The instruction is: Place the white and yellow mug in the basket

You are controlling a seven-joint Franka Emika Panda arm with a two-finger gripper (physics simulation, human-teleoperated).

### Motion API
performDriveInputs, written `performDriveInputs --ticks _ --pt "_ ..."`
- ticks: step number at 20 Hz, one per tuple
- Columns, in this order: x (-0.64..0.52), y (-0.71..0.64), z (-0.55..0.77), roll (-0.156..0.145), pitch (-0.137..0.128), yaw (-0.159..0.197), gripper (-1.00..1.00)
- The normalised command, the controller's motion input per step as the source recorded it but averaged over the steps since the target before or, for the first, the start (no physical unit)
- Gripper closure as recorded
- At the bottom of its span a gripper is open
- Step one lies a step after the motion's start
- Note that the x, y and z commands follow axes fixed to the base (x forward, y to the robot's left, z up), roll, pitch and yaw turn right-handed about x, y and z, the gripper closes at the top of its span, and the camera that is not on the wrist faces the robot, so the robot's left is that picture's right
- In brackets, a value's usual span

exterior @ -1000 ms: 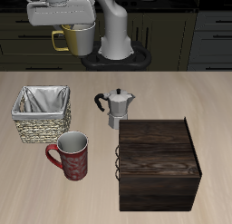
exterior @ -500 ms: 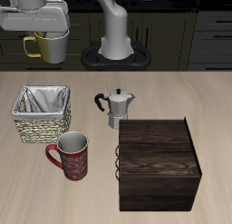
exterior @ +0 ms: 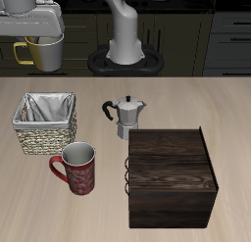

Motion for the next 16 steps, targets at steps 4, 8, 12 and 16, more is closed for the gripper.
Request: performDriveInputs --ticks 4,8,12,16 --pt "0.03 -0.06 -0.18 -0.017 -0.011 0.014 1.0" --pt "0.02 -0.09 -0.27 -0.015 0.007 0.004 1.0" --pt "0.04 -0.2 -0.34 -0.037 0.034 -0.017 1.0" --pt "0.06 -0.06 -0.27 -0.014 0.037 0.0 1.0"
